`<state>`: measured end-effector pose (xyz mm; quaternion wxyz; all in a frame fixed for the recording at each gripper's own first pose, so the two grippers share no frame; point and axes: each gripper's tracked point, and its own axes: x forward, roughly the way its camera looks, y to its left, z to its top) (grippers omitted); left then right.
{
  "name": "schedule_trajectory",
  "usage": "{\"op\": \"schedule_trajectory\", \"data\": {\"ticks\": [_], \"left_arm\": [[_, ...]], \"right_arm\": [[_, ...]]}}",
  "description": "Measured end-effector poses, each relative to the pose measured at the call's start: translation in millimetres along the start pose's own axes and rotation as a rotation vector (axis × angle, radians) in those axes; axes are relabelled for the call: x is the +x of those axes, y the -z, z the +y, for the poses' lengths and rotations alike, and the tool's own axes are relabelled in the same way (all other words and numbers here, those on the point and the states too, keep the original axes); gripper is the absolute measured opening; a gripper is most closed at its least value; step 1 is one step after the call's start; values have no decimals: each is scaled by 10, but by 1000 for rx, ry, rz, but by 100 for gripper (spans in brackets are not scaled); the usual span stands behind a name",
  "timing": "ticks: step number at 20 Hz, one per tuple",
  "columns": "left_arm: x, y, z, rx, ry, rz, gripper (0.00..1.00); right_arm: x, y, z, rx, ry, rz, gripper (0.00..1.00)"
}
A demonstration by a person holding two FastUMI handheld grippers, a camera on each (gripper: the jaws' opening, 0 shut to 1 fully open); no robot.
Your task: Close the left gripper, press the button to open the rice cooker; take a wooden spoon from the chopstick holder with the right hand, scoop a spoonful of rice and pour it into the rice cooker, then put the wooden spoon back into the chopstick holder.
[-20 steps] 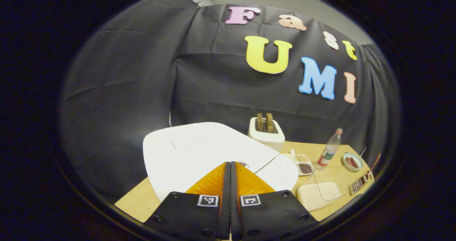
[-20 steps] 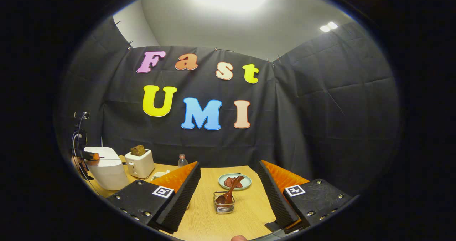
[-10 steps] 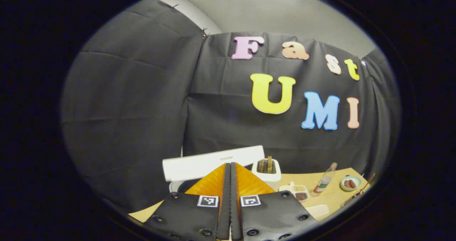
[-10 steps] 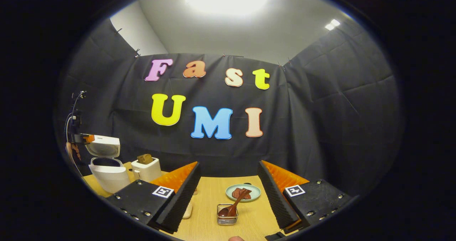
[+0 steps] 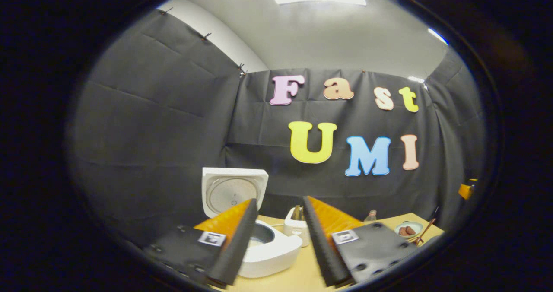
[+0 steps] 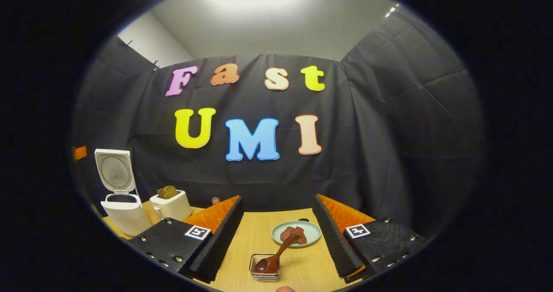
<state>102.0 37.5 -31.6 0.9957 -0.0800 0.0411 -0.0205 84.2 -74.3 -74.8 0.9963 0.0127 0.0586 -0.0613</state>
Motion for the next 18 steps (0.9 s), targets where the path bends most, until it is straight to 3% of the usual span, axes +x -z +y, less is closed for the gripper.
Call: {"op": "schedule_trajectory", "data": {"ticks": [1, 10, 14, 18], "left_arm": [[-102, -1, -36, 7, -13, -3, 94], [-829, 28, -206, 106, -95, 46, 97], [-1048, -112, -225, 106, -123, 36, 94], [-1205, -191, -232, 100, -157, 14, 100]], "right_arm": [[89, 110, -29, 21, -3, 25, 98], [798, 1276, -242, 74, -7, 293, 98], [902, 1662, -200, 121, -19, 398, 98], [904, 2100, -118, 185, -35, 524, 98]]}}
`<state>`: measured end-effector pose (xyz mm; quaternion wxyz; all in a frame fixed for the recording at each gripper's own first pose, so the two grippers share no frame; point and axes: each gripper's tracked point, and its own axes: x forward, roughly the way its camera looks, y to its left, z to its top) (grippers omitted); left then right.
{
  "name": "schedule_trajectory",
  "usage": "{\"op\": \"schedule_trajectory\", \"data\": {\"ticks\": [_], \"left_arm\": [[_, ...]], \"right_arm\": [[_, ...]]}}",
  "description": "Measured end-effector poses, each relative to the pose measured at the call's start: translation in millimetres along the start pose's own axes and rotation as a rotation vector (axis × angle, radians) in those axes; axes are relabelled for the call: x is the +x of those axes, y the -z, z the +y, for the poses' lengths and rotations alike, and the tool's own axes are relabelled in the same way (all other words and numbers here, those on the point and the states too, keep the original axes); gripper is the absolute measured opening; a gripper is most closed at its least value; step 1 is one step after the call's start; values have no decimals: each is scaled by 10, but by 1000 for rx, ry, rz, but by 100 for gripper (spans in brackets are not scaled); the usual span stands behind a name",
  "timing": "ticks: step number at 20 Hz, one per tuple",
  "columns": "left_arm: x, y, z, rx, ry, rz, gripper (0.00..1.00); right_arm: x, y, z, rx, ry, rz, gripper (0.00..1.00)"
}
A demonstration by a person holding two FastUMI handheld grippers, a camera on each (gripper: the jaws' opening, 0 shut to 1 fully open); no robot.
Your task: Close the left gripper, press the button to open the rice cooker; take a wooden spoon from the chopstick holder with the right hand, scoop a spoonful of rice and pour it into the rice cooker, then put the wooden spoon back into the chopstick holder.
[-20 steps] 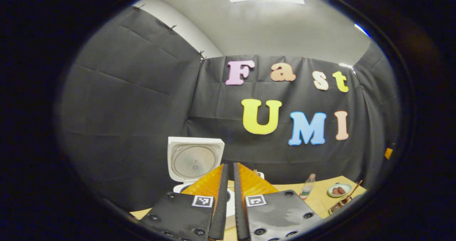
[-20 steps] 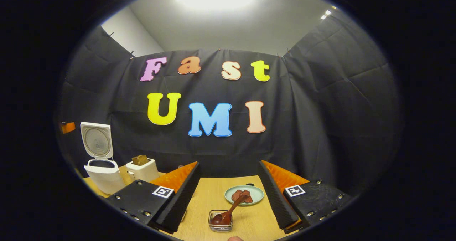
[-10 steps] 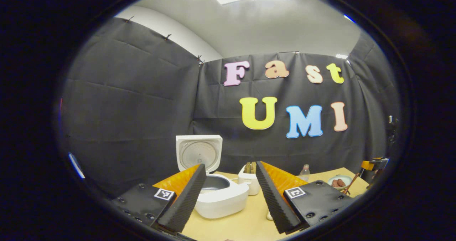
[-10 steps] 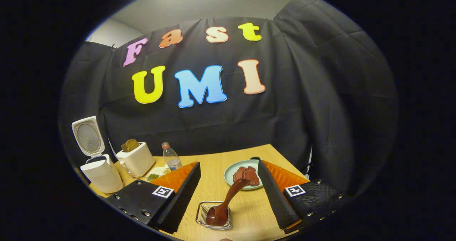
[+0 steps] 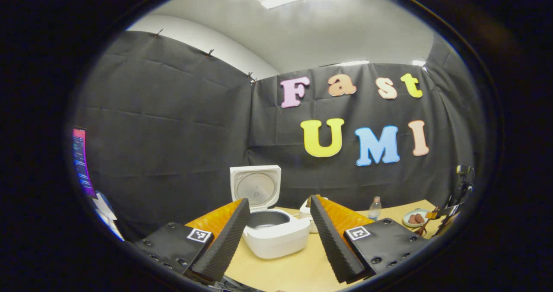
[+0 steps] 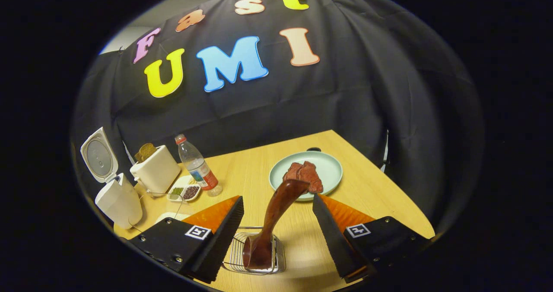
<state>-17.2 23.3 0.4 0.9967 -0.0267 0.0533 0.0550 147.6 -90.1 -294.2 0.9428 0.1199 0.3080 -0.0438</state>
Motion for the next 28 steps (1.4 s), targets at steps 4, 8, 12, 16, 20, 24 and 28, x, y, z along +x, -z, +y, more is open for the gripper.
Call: {"op": "schedule_trajectory", "data": {"ticks": [4, 8, 12, 16, 20, 24, 28], "left_arm": [[-100, 101, 117, -4, -44, 12, 97], [-78, 168, 196, -4, -43, 8, 94], [189, 270, 330, -48, -5, 20, 97], [602, 338, 522, -79, 41, 20, 94], [922, 419, 700, -88, 86, 23, 97], [1144, 502, 978, -75, 109, 29, 94], [1271, 584, 1272, -64, 119, 30, 97]], "right_arm": [[159, 219, 65, 56, -28, 103, 68], [111, 196, 213, 72, -62, 106, 17], [-118, -130, 396, 4, -48, 6, 17], [-358, -391, 641, -65, -4, -84, 17], [-577, -612, 884, -106, 41, -173, 17], [-706, -776, 1252, -115, 44, -232, 17], [-685, -808, 1647, -81, 26, -267, 17]]}}
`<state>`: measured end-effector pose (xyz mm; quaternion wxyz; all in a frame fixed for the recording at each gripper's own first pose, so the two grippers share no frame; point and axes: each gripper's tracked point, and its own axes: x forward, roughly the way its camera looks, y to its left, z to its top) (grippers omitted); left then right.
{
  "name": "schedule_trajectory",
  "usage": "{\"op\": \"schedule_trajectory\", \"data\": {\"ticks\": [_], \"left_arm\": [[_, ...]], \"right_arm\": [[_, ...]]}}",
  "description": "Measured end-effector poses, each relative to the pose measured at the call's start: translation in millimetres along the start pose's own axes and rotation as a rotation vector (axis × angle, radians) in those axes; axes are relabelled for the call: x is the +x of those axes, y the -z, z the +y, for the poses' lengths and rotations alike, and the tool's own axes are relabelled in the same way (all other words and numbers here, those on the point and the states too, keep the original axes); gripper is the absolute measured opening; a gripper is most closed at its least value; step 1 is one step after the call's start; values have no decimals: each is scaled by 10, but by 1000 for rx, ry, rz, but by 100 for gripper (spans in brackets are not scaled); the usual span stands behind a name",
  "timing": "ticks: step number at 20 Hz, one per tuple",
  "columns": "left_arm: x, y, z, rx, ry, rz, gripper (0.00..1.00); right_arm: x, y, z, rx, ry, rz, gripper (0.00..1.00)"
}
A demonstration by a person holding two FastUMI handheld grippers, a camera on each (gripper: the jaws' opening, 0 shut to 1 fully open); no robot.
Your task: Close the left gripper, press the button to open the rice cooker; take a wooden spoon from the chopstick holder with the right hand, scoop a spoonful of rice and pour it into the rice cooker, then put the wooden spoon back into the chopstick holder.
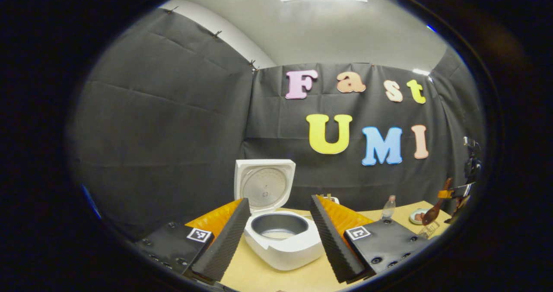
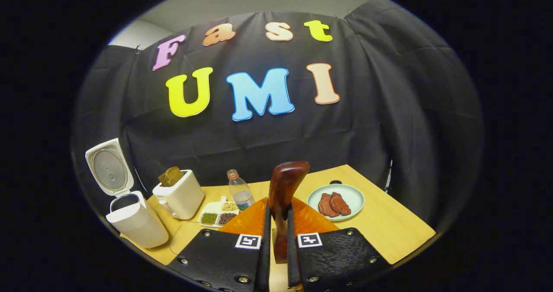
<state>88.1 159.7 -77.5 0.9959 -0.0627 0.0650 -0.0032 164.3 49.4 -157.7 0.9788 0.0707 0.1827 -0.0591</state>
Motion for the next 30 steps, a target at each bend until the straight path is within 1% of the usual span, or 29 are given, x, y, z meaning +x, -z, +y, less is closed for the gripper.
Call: {"op": "schedule_trajectory", "data": {"ticks": [1, 2, 3, 4, 5, 6, 7, 11, 12, 13, 14, 15, 16, 17, 19, 20, 21, 22, 23, 24, 25, 26, 27, 29, 30], "left_arm": [[11, 14, 87, 8, -2, 2, 94], [30, 22, 177, 16, -7, 1, 97], [44, 42, 250, 23, -11, 3, 94], [51, 70, 320, 29, -17, 5, 97], [39, 93, 390, 34, -21, 10, 97], [39, 125, 462, 38, -29, 18, 97], [65, 164, 530, 40, -38, 29, 94], [48, 262, 749, 57, -54, 53, 94], [71, 275, 811, 65, -62, 59, 94], [77, 296, 854, 71, -68, 67, 97], [76, 296, 892, 71, -72, 71, 94], [81, 293, 930, 71, -77, 73, 97], [99, 294, 962, 72, -82, 74, 97], [87, 310, 1003, 77, -89, 76, 94], [100, 332, 1051, 86, -99, 80, 94], [97, 343, 1061, 86, -101, 82, 97], [97, 358, 1058, 84, -100, 84, 94], [110, 362, 1051, 84, -100, 85, 94], [119, 374, 1060, 84, -100, 86, 97], [133, 382, 1063, 83, -100, 88, 94], [163, 396, 1062, 81, -102, 88, 94], [164, 395, 1047, 77, -102, 88, 97], [165, 392, 1036, 73, -102, 85, 94], [143, 385, 1022, 74, -100, 82, 94], [141, 390, 1025, 78, -102, 81, 97]], "right_arm": [[21, 9, 109, 5, -9, -4, 16], [47, 30, 204, 8, -17, -8, 17], [77, 58, 297, 14, -24, -10, 16], [103, 79, 385, 24, -29, -9, 16], [146, 114, 472, 30, -35, -8, 17], [190, 179, 569, 38, -44, -3, 17], [240, 249, 653, 40, -49, 7, 16], [488, 555, 917, 38, -59, 46, 16], [556, 645, 937, 28, -51, 56, 17], [625, 724, 945, 14, -39, 65, 17], [683, 805, 948, -2, -28, 72, 17], [733, 875, 943, -23, -13, 80, 17], [768, 951, 945, -43, -5, 84, 17], [798, 1015, 952, -67, 3, 87, 17], [819, 1155, 1017, -114, 2, 99, 17], [821, 1165, 1084, -130, -8, 91, 17], [814, 1190, 1149, -148, -16, 90, 17], [797, 1228, 1232, -162, -32, 93, 17], [776, 1268, 1328, -173, -52, 102, 17], [763, 1323, 1419, -181, -71, 109, 17], [741, 1359, 1504, -188, -89, 114, 17], [717, 1390, 1570, -194, -103, 117, 17], [695, 1414, 1629, -192, -116, 121, 17], [661, 1475, 1732, -167, -143, 140, 17], [646, 1497, 1770, -155, -154, 148, 17]]}}
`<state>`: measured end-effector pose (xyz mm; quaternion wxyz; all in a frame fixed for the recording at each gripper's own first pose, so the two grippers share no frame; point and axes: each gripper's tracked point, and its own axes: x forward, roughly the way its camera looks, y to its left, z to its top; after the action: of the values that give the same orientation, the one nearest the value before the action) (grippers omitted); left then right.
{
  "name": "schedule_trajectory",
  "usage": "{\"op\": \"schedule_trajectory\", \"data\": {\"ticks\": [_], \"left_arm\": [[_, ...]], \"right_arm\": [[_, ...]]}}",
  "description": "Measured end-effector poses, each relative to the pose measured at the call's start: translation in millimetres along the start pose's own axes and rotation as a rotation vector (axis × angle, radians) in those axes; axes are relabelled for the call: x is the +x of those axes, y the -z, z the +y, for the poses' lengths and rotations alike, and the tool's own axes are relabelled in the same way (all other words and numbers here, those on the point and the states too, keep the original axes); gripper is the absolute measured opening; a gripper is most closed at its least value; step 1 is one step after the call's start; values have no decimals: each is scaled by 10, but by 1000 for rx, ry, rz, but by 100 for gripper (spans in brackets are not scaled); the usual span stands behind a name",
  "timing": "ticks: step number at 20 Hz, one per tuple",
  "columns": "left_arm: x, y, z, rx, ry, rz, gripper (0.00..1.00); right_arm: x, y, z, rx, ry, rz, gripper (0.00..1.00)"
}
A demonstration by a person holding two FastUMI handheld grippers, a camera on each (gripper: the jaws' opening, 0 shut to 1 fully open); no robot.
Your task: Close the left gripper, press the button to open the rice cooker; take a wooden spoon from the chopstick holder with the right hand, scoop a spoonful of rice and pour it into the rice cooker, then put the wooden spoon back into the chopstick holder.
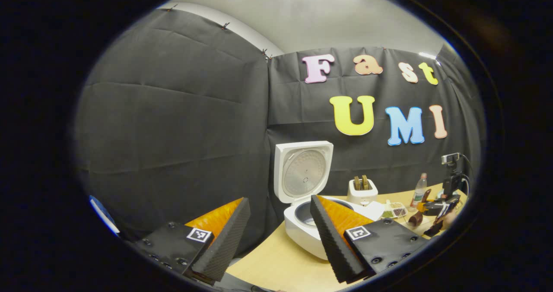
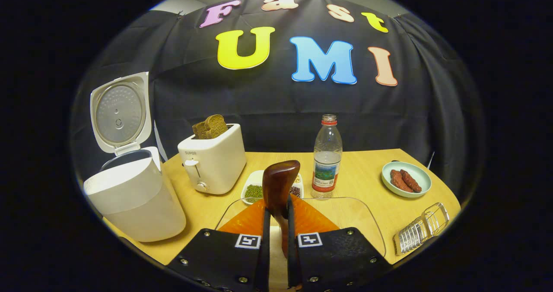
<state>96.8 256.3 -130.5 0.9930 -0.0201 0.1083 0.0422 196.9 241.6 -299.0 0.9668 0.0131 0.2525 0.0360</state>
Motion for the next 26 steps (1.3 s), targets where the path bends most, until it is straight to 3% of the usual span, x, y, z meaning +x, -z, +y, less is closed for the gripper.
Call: {"op": "schedule_trajectory", "data": {"ticks": [6, 12, 13, 17, 26], "left_arm": [[-54, -18, -40, -1, 1, 1, 94], [-110, -72, -103, 0, 2, -10, 97], [-101, -64, -132, -2, 5, -10, 94], [-137, -118, -237, 12, 14, -17, 97], [-236, -251, -506, 14, 48, -42, 94]], "right_arm": [[-45, 26, 176, 216, -93, 36, 17], [-47, 61, -137, 604, -99, 85, 17], [-42, 76, -184, 640, -101, 93, 17], [-38, 108, -353, 773, -113, 115, 17], [-202, -199, -599, 977, -176, 98, 17]]}}
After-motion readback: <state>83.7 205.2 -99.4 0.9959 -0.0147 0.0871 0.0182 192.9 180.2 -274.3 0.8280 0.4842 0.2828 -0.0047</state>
